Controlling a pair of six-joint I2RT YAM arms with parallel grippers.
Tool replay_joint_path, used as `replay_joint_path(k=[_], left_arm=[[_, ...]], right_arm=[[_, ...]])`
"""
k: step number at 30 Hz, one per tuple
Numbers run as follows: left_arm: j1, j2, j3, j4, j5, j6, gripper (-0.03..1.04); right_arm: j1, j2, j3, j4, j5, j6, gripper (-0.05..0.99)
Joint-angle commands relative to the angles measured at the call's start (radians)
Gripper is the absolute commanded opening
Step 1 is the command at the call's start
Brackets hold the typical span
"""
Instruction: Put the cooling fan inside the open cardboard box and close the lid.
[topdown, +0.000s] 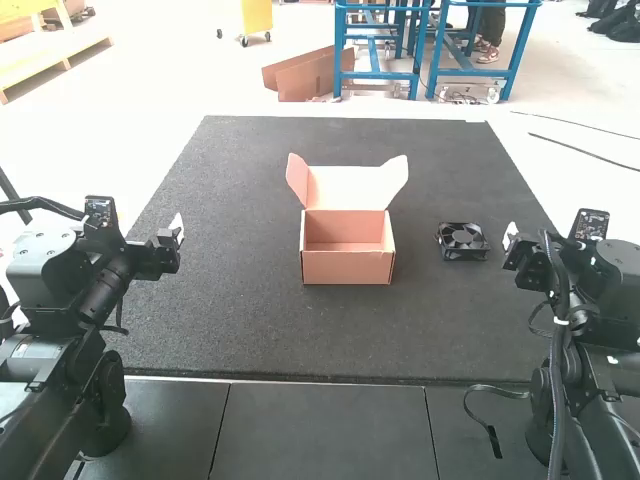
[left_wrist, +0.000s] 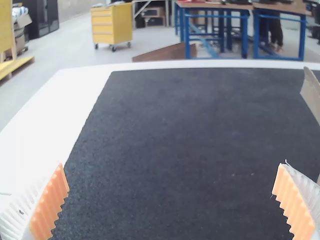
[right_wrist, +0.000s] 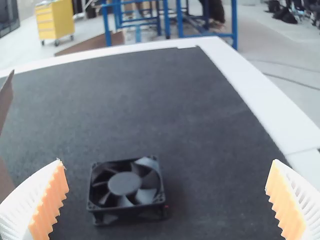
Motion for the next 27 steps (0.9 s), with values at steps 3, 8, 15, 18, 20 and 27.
replay_joint_path(k=[3, 8, 15, 18, 20, 27], left_arm=[[0.004, -0.012, -0.007, 0.009, 0.004, -0.002, 0.97], [0.003, -0.012, -0.006, 0.007, 0.004, -0.002, 0.97], [0.003, -0.01, -0.006, 0.009, 0.004, -0.002, 0.97], [0.003, -0.01, -0.006, 0.009, 0.006, -0.002, 0.97], [0.003, -0.012, -0.006, 0.009, 0.006, -0.002, 0.97], [0.001, -0.01, -0.006, 0.068, 0.006, -0.01, 0.97]], right_arm=[[-0.009, -0.013, -0.004, -0.006, -0.019, 0.01, 0.91], [-0.01, -0.013, -0.004, -0.006, -0.019, 0.01, 0.91], [-0.007, -0.011, -0.004, -0.004, -0.02, 0.01, 0.91], [-0.005, -0.013, -0.004, -0.003, -0.02, 0.012, 0.91], [-0.005, -0.011, -0.004, -0.003, -0.02, 0.012, 0.91], [-0.005, -0.011, -0.002, 0.031, -0.019, 0.033, 0.91]])
